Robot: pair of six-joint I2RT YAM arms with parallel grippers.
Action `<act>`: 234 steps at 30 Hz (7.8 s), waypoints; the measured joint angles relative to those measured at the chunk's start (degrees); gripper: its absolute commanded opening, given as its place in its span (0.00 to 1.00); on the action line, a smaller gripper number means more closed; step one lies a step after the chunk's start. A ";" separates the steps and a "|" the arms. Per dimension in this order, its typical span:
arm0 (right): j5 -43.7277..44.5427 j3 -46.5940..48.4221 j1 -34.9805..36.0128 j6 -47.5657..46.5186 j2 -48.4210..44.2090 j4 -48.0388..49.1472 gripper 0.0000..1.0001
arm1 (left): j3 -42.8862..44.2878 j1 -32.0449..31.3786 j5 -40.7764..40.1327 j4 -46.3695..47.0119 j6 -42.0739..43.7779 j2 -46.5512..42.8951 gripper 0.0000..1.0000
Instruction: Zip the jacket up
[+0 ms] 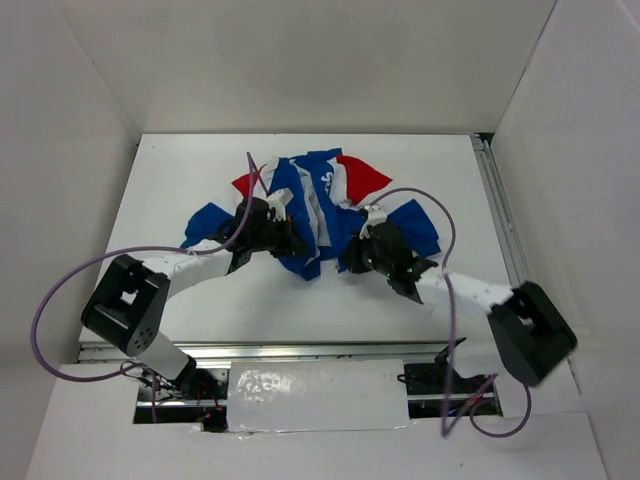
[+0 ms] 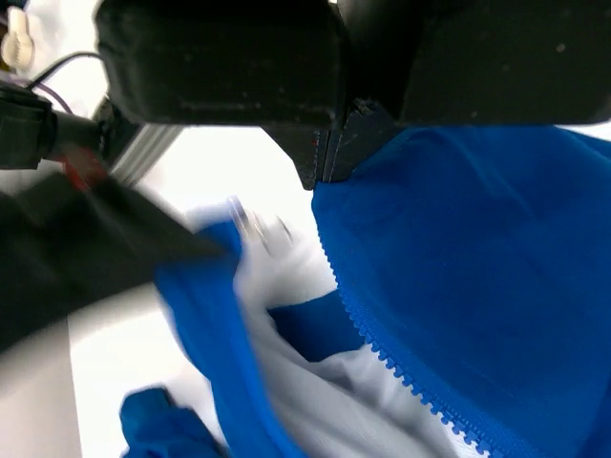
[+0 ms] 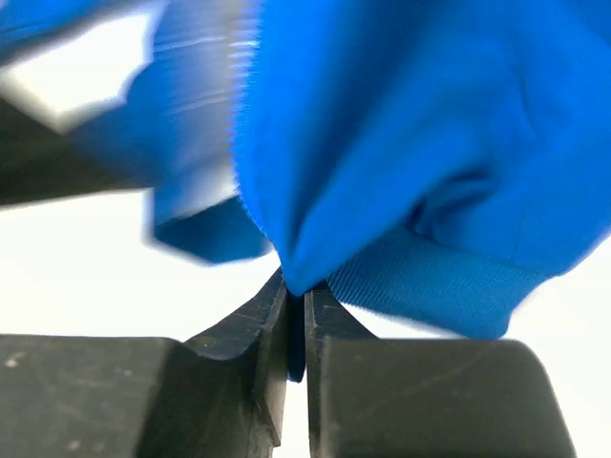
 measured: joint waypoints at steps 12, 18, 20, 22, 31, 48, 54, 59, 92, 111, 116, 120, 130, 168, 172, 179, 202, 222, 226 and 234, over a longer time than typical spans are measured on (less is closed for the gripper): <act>-2.34 -4.79 4.81 -0.83 -7.17 -5.09 0.52 | -2.93 0.00 1.81 0.72 -0.11 -0.17 0.00; 0.48 -0.39 5.40 -1.33 -7.30 -19.65 0.74 | -3.80 0.00 1.79 0.70 0.07 -1.36 0.00; 1.05 2.56 5.53 -1.68 -7.28 -23.82 0.76 | -3.80 0.00 1.79 0.72 0.11 -1.57 0.00; 1.64 5.77 5.92 -1.81 -7.26 -27.36 0.78 | -3.82 0.00 1.77 0.72 0.24 -1.64 0.00; 4.66 20.55 13.09 0.59 4.74 -36.50 1.00 | -4.68 -0.04 1.73 0.35 1.36 -1.70 0.00; 13.99 27.30 16.48 6.84 22.27 -41.38 0.85 | -7.13 -0.15 1.53 0.33 1.38 -2.91 0.00; 13.73 27.26 16.24 8.20 22.93 -39.58 0.73 | -7.15 -0.17 1.57 0.31 1.36 -2.91 0.00; 14.23 27.30 16.04 8.26 23.74 -38.25 0.49 | -7.15 -0.42 1.53 0.28 1.36 -2.91 0.00; -3.48 -8.31 8.92 -20.28 -28.94 33.44 0.00 | 1.09 -2.73 6.88 6.40 3.15 -26.95 0.00; -14.99 -0.28 -0.63 -1.90 -24.09 19.89 0.00 | -16.55 -3.06 8.76 33.70 7.45 -27.52 0.00; -25.22 -1.07 -6.36 2.86 -18.18 20.35 0.00 | -18.91 -3.06 6.71 42.21 7.91 -25.40 0.00; -32.37 -3.67 -6.62 4.55 -16.72 22.67 0.00 | -19.28 -3.06 4.72 47.87 9.25 -22.77 0.00; -37.75 -4.07 -6.64 9.03 -16.72 24.92 0.00 | -20.90 -3.15 2.19 57.37 10.51 -14.34 0.00; -31.34 -4.04 -6.40 12.33 -15.41 23.87 0.00 | -25.42 -5.88 -3.26 59.91 5.75 -18.60 0.00; -30.73 -4.04 -5.95 12.31 -15.39 23.91 0.00 | -25.35 -6.25 -4.44 59.93 5.86 -18.51 0.00; -30.56 -4.04 -5.75 12.17 -15.39 23.80 0.00 | -25.35 -6.29 -6.69 59.93 6.10 -18.49 0.00; -30.03 -3.69 -5.75 12.35 -15.41 23.82 0.00 | -25.35 -6.29 -6.84 59.91 5.90 -18.49 0.00; -29.97 -2.14 -5.75 12.98 -14.75 23.85 0.00 | -25.57 -6.29 -6.38 59.93 5.79 -18.49 0.00; -29.94 -2.01 -5.75 13.03 -14.56 24.13 0.00 | -25.64 -6.29 -5.73 59.93 5.64 -18.56 0.00; -29.92 -1.99 -5.75 14.19 -14.47 25.07 0.00 | -25.62 -6.29 -4.20 56.68 5.64 -23.52 0.00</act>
